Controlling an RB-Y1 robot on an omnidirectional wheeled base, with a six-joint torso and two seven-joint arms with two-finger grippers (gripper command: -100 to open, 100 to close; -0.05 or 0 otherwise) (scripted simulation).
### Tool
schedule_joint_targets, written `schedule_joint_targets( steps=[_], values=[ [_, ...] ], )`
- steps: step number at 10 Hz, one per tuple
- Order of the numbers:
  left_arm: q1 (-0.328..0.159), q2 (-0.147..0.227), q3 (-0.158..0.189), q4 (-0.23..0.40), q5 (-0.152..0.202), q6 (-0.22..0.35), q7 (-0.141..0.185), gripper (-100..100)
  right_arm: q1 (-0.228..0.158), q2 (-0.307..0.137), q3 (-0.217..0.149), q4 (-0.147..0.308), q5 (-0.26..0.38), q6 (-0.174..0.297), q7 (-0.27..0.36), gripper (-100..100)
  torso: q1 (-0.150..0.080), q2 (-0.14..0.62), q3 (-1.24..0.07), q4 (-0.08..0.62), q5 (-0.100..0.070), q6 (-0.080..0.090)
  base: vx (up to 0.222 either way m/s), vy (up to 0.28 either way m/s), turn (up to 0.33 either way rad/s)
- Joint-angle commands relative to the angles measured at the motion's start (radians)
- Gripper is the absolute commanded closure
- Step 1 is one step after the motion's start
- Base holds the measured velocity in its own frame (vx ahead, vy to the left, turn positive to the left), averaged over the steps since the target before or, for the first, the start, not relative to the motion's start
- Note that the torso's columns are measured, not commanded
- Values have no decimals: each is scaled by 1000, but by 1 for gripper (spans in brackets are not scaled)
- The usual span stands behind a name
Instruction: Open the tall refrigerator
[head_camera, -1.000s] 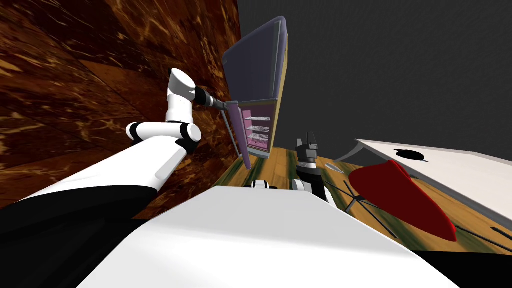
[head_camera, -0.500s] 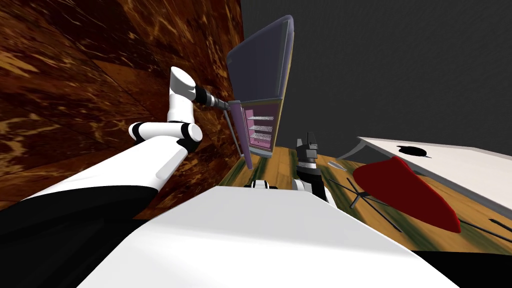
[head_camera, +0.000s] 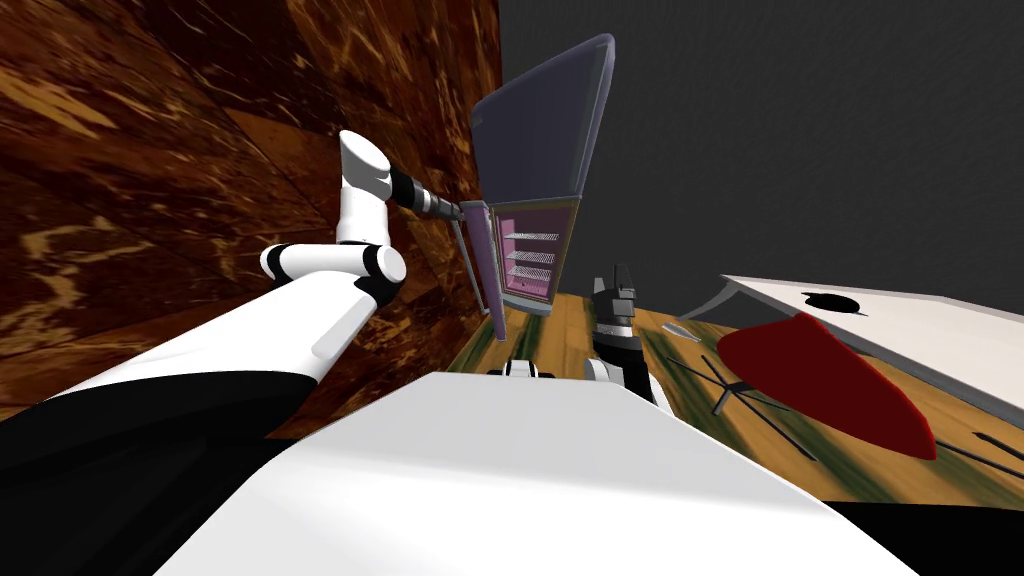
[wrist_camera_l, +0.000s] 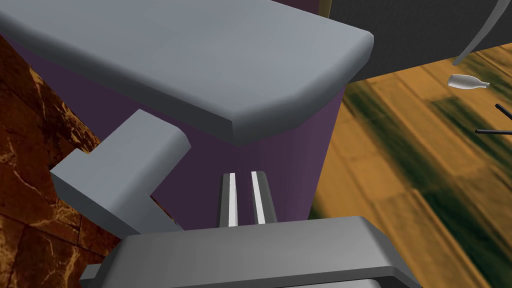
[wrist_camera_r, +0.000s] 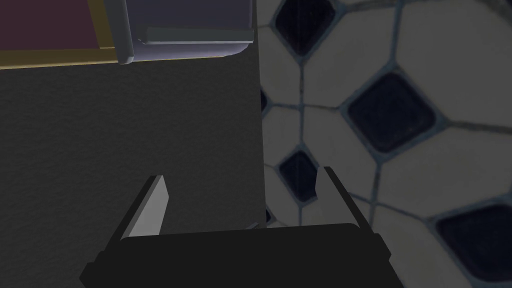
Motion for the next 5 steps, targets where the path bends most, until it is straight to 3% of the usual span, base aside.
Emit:
schedule_joint_targets(
  steps=[1,4,5],
  values=[
    [-3,-4,7,-5,21,17,-16,100,0,0,0,0,0,0,0,0,-7,1,1,-2,-1,-1,-16,180,2],
    [-3,-10,12,-9,40,31,-31,100,0,0,0,0,0,0,0,0,5,2,2,-1,2,-2,14,214,-27],
    [-28,10,4,-22,44,73,-1,-100,0,0,0,0,0,0,0,0,1,1,1,-1,2,-3,57,36,67]
  ],
)
